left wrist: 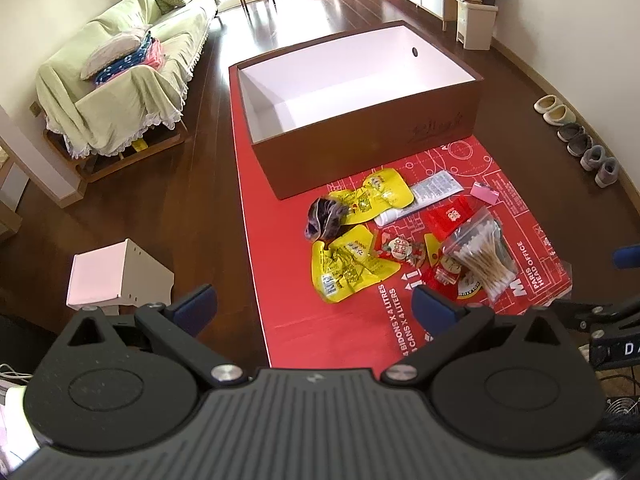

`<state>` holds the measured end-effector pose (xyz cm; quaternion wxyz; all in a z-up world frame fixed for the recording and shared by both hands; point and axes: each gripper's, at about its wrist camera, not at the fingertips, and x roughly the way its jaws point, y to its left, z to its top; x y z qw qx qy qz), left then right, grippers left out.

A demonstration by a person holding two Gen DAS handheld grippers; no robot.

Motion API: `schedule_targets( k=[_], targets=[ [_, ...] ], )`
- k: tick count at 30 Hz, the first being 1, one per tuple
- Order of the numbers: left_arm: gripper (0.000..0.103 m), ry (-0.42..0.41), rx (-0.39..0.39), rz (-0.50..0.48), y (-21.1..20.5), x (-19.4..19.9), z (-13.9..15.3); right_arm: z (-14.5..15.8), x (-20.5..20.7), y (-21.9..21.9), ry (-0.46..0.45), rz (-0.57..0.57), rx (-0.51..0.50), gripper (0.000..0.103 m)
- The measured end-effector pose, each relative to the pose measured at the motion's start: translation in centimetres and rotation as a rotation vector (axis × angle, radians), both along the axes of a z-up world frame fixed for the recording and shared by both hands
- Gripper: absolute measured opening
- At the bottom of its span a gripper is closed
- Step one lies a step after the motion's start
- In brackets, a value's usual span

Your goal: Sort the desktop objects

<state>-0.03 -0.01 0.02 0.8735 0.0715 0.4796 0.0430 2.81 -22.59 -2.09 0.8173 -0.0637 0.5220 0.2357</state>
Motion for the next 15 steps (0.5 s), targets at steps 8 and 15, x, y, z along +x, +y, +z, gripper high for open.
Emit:
schedule_targets(
  k=[8,15],
  targets=[
    [0.102,0.011,0.018,-0.003,-0.09,-0.51,-0.01,0.05,0.01,-0.04,-0.002,-0.003,0.000,0.103],
    [0.102,0.023,0.015,-0.002,-0.17,-0.26,-0.22,0.06,-0.03,-0.03,-0.004,-0.001,-0.004,0.103]
  ],
)
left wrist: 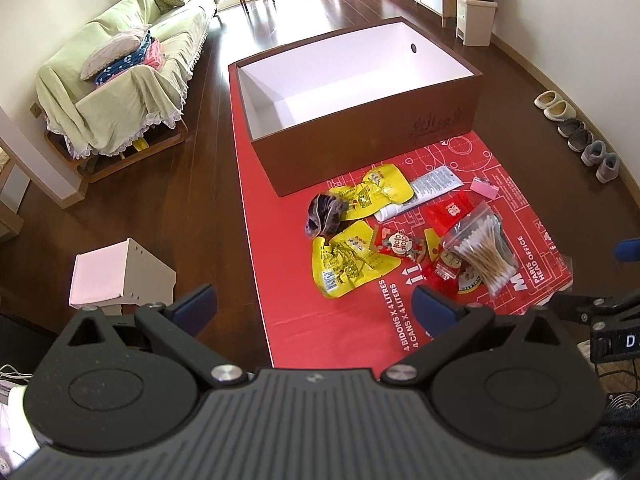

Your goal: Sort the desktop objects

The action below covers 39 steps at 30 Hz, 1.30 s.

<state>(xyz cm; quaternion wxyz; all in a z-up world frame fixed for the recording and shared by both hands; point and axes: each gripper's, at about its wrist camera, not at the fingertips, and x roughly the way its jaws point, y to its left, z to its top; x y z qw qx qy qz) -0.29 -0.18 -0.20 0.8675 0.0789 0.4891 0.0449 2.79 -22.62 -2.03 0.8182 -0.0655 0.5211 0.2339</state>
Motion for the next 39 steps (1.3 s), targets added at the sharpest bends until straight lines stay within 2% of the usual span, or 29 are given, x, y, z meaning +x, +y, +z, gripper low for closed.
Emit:
schedule_targets(
  k=[39],
  targets=[
    [0.102,0.017,-0.013,-0.018,-0.37,0.03,-0.53,-0.18,-0.26,-0.16,-0.006,-0.007,-0.010,0.103]
  ],
)
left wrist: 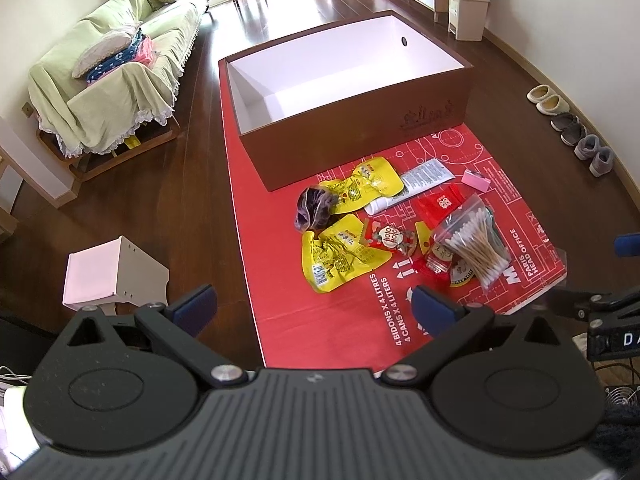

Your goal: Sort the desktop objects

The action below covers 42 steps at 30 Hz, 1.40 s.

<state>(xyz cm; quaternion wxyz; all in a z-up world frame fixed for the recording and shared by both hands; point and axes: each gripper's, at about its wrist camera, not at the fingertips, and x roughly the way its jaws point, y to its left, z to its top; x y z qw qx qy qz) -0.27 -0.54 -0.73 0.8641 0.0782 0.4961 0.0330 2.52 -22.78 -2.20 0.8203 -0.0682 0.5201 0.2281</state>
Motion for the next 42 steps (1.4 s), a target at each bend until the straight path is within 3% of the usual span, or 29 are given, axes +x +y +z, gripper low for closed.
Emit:
schedule_targets(
  k=[16,21,25,27,32,42],
  targets=[
    [0.102,0.021,-0.021,0.005,0.4,0.4,-0.5,0.0,1.0,-0.9,-0.006,-0.026,0.082,0.103],
    [0.102,0.024,-0.045,0.013,1.2,0.7,-0.8,-0.6,1.5,-1.1,-0.066,0.017,0.099,0.103],
    [0.102,0.017,-0.047,0.000,1.8,1.0,-1.0,-2.2,2.2,-1.5,-0.058,0.049,0.126,0.103],
    [0.102,0.003,-0.042,-0.023,2.1,1.4,-1.1,-2.9,2.5,-1.6,-0.047,0.067,0.137,0.080],
    [0.097,-0.011,-0.007,-0.113,1.9,2.3,-2.5,-4.5,2.9,-1.8,-0.017,0.090,0.148,0.079],
    [0.090,0.012,-0.110,-0.223,1.6,3.0,-5.5,-6.8,4.0,-0.9,-0.035,0.143,0.120,0.076]
  ],
)
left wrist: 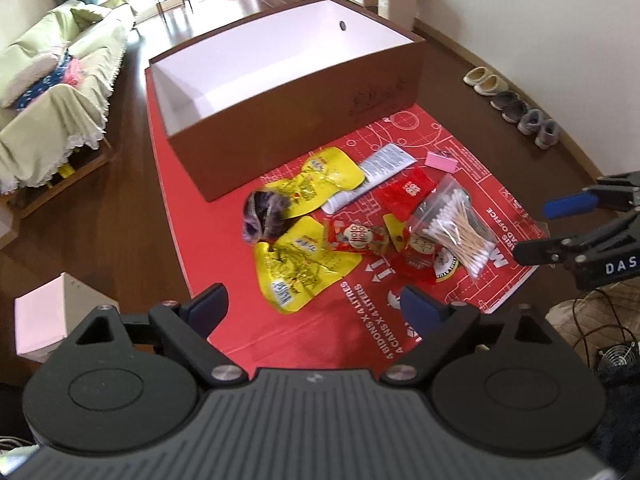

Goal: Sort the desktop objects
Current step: 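Grasp the cotton swab bag with the right tool while the left tool grasps the red candy packet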

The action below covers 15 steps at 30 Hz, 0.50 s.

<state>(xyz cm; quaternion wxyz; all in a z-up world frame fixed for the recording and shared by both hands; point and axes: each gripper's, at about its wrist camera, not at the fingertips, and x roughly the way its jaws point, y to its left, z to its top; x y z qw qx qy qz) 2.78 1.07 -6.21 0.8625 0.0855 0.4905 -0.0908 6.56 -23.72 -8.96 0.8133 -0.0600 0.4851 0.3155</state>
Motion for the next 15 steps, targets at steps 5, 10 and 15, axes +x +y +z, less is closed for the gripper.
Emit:
schedule_targets(
  k=[5,10,15],
  targets=[
    [0.088,0.019,-0.028,-0.022,0.0,0.8,-1.4,-1.7,0.7,1.0,0.001,0.038,-0.044,0.066],
    [0.085,0.039,-0.047,-0.044,0.1,1.4,-2.4,-3.0,1.3,1.9,-0.009,0.071,-0.076,0.066],
    [0.083,0.055,-0.047,-0.065,0.0,2.0,-3.3,-4.1,1.7,2.7,-0.033,0.103,-0.113,0.065]
  ],
)
